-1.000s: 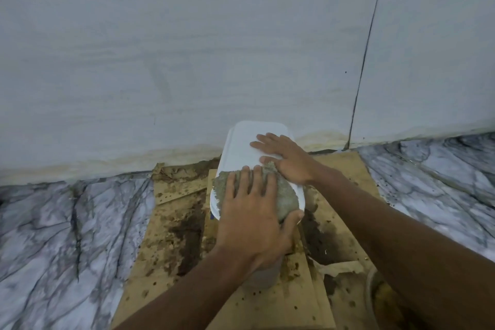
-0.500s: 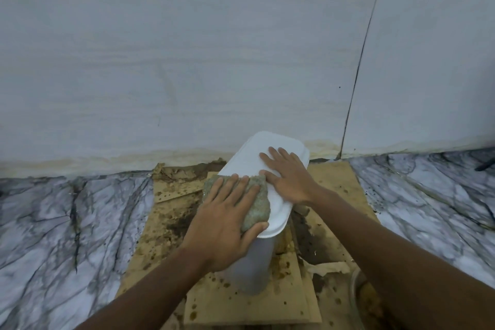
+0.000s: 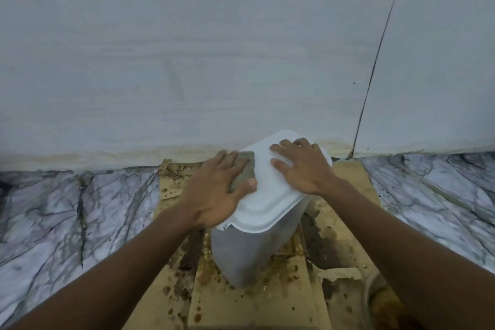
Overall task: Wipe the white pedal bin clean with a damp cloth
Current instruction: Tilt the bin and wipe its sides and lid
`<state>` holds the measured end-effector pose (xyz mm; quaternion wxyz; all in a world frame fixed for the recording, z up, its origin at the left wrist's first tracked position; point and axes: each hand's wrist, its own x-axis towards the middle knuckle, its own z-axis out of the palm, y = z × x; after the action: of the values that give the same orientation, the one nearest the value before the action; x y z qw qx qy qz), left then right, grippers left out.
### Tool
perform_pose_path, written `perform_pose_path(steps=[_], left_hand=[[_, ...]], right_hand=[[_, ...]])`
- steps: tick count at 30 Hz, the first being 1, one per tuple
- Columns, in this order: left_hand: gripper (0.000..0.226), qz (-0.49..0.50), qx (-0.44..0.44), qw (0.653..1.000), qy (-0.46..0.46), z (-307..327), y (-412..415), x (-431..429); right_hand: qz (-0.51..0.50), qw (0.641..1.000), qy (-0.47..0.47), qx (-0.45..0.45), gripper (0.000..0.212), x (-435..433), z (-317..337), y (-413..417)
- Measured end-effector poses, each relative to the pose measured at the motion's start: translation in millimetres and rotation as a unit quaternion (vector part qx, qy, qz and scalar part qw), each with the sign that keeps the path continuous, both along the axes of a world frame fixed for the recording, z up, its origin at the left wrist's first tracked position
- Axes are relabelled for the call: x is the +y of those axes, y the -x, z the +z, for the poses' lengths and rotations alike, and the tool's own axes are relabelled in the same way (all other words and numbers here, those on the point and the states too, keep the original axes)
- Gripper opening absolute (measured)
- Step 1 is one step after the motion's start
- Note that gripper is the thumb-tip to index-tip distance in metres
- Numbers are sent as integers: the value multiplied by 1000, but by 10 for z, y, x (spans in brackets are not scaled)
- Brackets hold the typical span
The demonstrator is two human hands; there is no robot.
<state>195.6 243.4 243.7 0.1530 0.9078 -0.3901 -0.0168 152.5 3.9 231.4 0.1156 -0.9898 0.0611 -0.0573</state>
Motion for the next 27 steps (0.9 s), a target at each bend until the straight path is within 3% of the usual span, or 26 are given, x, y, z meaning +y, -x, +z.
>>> perform_pose_path(steps=[4, 11, 15, 20, 27], left_hand=[[88, 16, -97, 993, -59, -49, 330, -139], [81, 3, -183, 981, -58, -184, 198, -184], [81, -45, -157, 985, -49, -48, -339, -107], [84, -86, -100, 990, -44, -68, -888, 159], [82, -108, -66, 992, 14, -222, -975, 469]], right_hand=[[64, 995, -81, 18, 51, -281, -121, -53], [78, 995, -67, -3, 54, -357, -219, -176], [25, 996, -81, 11, 54, -282, -180, -298], [-16, 999, -21, 38, 63, 45, -191, -269], [-51, 994, 60, 79, 76, 506, -172, -39]])
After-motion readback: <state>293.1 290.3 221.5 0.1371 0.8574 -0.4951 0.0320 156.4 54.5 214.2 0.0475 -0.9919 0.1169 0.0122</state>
